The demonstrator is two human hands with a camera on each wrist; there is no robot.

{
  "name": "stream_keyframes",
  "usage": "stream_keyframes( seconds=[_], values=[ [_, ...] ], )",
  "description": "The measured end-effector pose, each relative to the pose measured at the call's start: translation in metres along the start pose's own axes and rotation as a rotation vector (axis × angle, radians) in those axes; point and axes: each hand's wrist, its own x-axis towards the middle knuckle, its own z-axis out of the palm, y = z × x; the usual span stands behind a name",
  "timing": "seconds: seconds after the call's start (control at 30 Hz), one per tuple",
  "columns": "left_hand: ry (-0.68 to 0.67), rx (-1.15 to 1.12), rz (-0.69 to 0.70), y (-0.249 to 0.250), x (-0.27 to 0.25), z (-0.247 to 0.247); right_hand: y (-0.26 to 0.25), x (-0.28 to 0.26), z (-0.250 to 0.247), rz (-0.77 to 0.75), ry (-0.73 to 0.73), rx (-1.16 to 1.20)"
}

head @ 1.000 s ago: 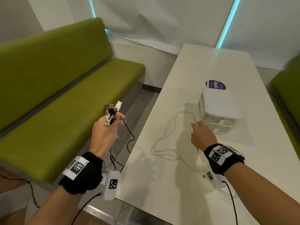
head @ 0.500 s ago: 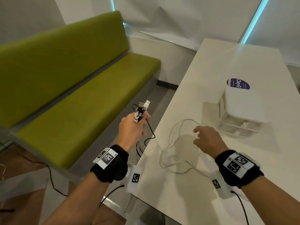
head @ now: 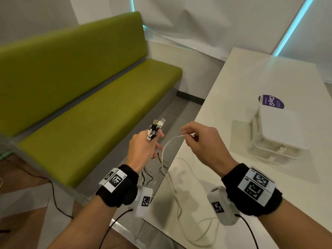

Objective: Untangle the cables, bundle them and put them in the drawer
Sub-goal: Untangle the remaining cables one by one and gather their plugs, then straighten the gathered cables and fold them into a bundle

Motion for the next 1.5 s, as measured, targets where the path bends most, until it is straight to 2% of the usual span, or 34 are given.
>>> stream_keyframes(
  seconds=[0.13,0.23,0.43,0.6,0.7,0.8,0.87,0.97,1.03,1.17,1.23,1.37,1.43,1.5],
  values=[
    [-0.005,-0.093,0.023,0.001,0.010,-0.014,-0.018,0.022,0.008,-0.054,0.000,0.102],
    [0.008,-0.211,0.064,0.009,0.021,-0.026,-0.031,0.043,0.014,-0.026,-0.021,0.230],
    [0.029,-0.305,0.126,0.025,0.030,-0.051,-0.065,0.075,0.029,-0.006,-0.045,0.469],
    [0.002,-0.330,0.176,0.041,0.027,-0.073,-0.097,0.089,0.042,-0.016,0.031,0.459],
    [-0.058,-0.446,0.126,0.042,0.024,-0.083,-0.109,0.088,0.048,-0.003,0.040,0.417],
    [-0.139,-0.584,0.073,0.043,0.025,-0.091,-0.117,0.089,0.053,0.048,-0.052,0.502],
    [-0.189,-0.587,0.069,0.043,0.023,-0.096,-0.125,0.088,0.050,0.035,-0.126,0.595],
    [-0.272,-0.605,-0.007,0.041,0.019,-0.099,-0.132,0.082,0.043,0.056,-0.207,0.685],
    [-0.275,-0.528,-0.025,0.050,0.015,-0.103,-0.135,0.079,0.043,0.034,-0.225,0.657],
    [-0.251,-0.294,0.046,0.063,0.014,-0.109,-0.141,0.080,0.056,-0.009,-0.253,0.558],
    [-0.221,-0.280,0.045,0.063,0.015,-0.112,-0.143,0.081,0.053,-0.002,-0.285,0.630],
    [-0.124,-0.352,-0.028,0.067,0.018,-0.116,-0.129,0.074,0.037,0.161,-0.301,0.846],
    [-0.066,-0.376,-0.006,0.069,0.019,-0.117,-0.116,0.069,0.035,0.177,-0.412,0.693],
    [-0.004,-0.399,0.035,0.070,0.019,-0.117,-0.111,0.063,0.045,0.138,-0.638,0.353]
  ],
)
